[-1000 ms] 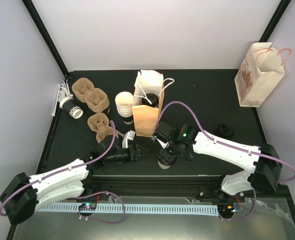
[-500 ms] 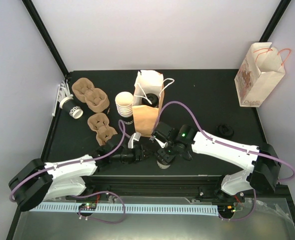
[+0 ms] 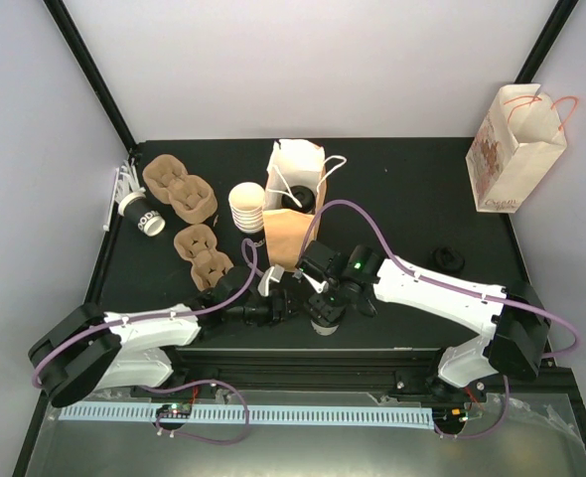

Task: Pack the takeout coffee

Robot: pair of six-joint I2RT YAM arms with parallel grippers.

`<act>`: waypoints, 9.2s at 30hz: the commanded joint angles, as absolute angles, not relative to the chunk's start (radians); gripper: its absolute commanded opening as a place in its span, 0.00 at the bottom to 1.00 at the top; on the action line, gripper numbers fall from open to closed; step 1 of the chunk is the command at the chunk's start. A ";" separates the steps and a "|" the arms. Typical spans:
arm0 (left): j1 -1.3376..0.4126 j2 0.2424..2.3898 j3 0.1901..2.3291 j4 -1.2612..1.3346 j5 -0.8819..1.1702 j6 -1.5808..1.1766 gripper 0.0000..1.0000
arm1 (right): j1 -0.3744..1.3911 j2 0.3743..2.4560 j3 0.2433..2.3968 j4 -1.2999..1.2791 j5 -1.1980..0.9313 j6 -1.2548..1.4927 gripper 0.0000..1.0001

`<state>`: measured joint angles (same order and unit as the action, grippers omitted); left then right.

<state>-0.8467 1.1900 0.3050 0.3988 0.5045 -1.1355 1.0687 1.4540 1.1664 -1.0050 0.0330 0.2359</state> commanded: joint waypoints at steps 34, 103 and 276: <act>-0.850 1.024 0.415 0.112 0.413 -1.006 0.51 | 1.051 1.298 1.304 -1.079 0.077 0.242 1.00; -1.039 1.160 0.807 -0.322 0.295 -0.956 0.39 | 0.840 0.948 0.826 -0.754 -0.243 0.823 0.35; -0.896 1.109 0.491 -0.098 0.323 -0.892 0.50 | 0.689 0.954 0.621 -0.631 -0.325 0.699 0.74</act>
